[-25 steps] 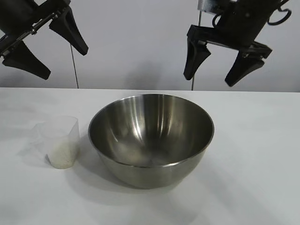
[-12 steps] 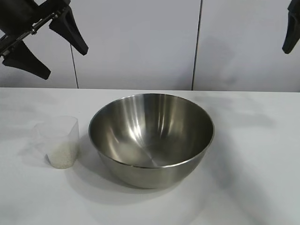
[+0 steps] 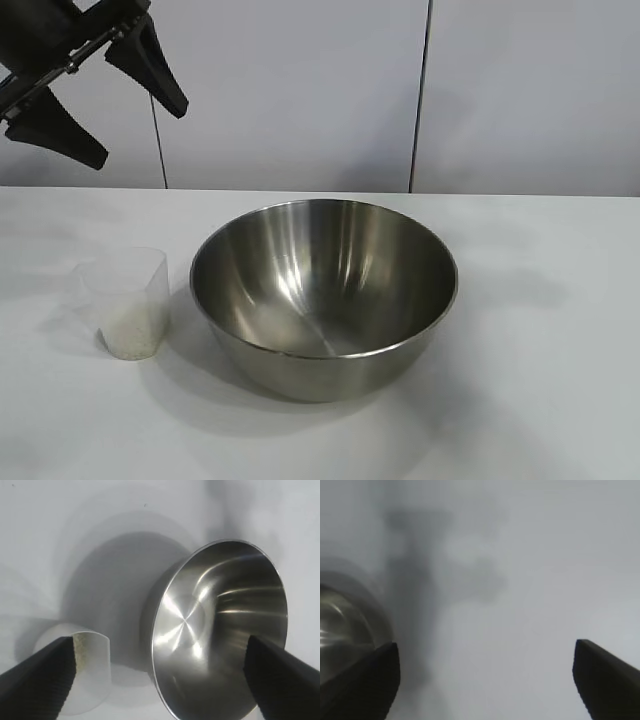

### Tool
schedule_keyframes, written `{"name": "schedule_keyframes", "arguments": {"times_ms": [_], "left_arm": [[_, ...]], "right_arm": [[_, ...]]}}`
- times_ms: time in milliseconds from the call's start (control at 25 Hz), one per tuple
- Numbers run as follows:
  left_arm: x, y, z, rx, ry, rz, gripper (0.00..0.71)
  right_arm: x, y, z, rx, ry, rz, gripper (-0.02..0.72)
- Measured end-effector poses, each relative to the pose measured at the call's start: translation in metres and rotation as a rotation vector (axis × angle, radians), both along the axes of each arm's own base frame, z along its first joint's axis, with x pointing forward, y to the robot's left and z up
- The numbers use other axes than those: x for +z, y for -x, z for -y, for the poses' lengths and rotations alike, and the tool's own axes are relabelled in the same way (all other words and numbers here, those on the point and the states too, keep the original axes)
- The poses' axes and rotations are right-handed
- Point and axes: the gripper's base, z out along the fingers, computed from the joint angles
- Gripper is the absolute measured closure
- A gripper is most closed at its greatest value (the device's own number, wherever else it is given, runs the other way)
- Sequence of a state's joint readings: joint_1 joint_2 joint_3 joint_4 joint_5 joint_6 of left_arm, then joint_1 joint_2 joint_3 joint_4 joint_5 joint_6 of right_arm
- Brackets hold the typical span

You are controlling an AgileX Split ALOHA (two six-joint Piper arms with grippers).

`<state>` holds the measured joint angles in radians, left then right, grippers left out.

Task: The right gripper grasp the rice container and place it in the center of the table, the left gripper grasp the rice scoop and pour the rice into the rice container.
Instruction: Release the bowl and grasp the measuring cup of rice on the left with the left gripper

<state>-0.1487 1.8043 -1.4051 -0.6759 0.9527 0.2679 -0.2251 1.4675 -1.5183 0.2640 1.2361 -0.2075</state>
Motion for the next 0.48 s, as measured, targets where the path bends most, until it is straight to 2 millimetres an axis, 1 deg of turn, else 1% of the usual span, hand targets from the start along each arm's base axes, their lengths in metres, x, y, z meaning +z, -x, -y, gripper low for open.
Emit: {"name": "schedule_keyframes", "arguments": {"times_ms": [40, 160, 200, 280, 400, 480], "left_arm": [[0.000, 0.000, 0.000, 0.000, 0.000, 0.000, 0.053], [0.000, 0.000, 0.000, 0.000, 0.000, 0.000, 0.053], [0.000, 0.000, 0.000, 0.000, 0.000, 0.000, 0.053], [0.000, 0.000, 0.000, 0.000, 0.001, 0.000, 0.053], [0.000, 0.000, 0.000, 0.000, 0.001, 0.000, 0.053], [0.000, 0.000, 0.000, 0.000, 0.001, 0.000, 0.053]], "right_arm": [[0.009, 0.014, -0.004, 0.002, 0.004, 0.029, 0.063], [0.036, 0.071, -0.017, 0.005, 0.021, 0.149, 0.063], [0.042, 0.087, -0.021, 0.005, 0.028, 0.184, 0.063], [0.052, 0.126, -0.030, 0.005, 0.048, 0.264, 0.063], [0.049, 0.175, -0.040, -0.006, 0.083, 0.367, 0.063], [0.044, 0.201, -0.045, -0.021, 0.099, 0.444, 0.064]]}}
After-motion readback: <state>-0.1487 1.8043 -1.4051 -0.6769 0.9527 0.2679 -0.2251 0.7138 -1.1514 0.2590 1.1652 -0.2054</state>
